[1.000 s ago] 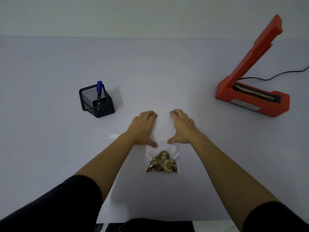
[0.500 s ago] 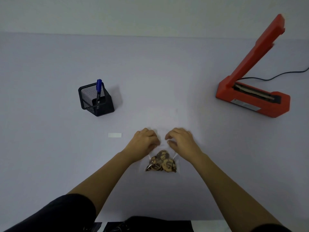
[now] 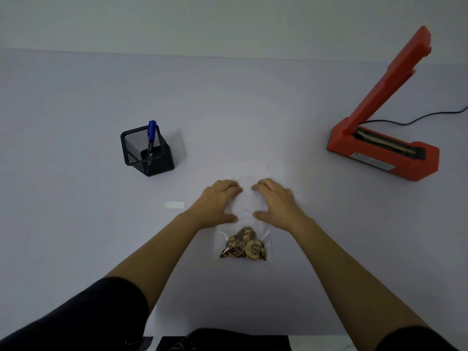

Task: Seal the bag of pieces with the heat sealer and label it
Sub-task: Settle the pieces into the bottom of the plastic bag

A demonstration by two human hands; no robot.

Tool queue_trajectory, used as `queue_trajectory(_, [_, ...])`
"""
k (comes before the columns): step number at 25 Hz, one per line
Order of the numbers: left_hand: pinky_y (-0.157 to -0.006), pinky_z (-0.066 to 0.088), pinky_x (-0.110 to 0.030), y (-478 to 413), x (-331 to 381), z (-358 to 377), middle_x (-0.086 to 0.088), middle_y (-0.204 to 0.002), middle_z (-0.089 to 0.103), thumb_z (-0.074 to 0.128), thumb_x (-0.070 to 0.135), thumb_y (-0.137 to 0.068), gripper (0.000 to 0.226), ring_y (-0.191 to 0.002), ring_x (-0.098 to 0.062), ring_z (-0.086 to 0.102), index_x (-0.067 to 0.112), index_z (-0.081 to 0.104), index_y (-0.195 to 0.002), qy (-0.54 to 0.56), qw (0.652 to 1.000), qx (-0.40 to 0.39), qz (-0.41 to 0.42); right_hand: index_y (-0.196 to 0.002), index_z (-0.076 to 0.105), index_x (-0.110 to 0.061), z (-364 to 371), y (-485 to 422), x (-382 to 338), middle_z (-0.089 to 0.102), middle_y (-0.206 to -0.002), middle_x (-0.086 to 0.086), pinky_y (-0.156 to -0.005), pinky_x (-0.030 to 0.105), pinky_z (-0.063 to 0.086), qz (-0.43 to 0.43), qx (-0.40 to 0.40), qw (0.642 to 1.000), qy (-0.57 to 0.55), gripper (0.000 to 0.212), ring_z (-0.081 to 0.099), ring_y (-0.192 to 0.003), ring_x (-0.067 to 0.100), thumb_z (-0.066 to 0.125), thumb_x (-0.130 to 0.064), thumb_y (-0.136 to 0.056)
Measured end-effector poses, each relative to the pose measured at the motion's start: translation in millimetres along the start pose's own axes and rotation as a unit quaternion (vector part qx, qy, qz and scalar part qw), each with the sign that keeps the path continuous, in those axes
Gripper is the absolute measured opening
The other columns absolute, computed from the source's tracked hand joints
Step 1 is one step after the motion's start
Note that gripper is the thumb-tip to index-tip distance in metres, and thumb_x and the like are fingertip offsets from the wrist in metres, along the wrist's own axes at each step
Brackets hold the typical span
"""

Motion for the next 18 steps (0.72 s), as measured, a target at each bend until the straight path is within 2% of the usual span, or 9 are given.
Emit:
queue_trajectory(8, [-0.109, 0.026, -0.037, -8.4, -12.4, -9.2, -0.003, -0.150, 0.025, 0.075, 0.052, -0.066, 0.099, -0.136, -0.022, 0.024, 0.016, 0.025, -0.144, -0.023, 0.999, 0.001, -0.026, -0.141, 0.029, -0.018, -6.2, -10.6, 4.1, 0.030, -0.142, -0.002, -0.103, 0.041, 0.026, 0.024, -0.014, 1.000, 0.008, 0.087, 0.032, -0.131, 0.017, 0.075, -0.040, -0.071])
queue_trajectory(18, [-0.112, 0.022, -0.037, -12.8, -15.0, -15.3, -0.003, -0.151, 0.018, 0.078, 0.057, -0.058, 0.116, -0.138, -0.022, 0.018, 0.012, 0.017, -0.146, -0.045, 0.998, 0.004, -0.042, -0.144, 0.017, -0.016, -11.4, -20.3, 11.7, 0.014, -0.152, -0.001, -0.108, 0.045, 0.021, 0.052, -0.023, 0.997, 0.054, 0.110, 0.020, -0.139, 0.018, 0.079, -0.051, -0.060])
Point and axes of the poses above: each hand's wrist, its own y-axis away from the middle knuckle, its own z-axis out of the palm, x = y × z, the point moved 10 cm from there along -y, towards the middle knuckle
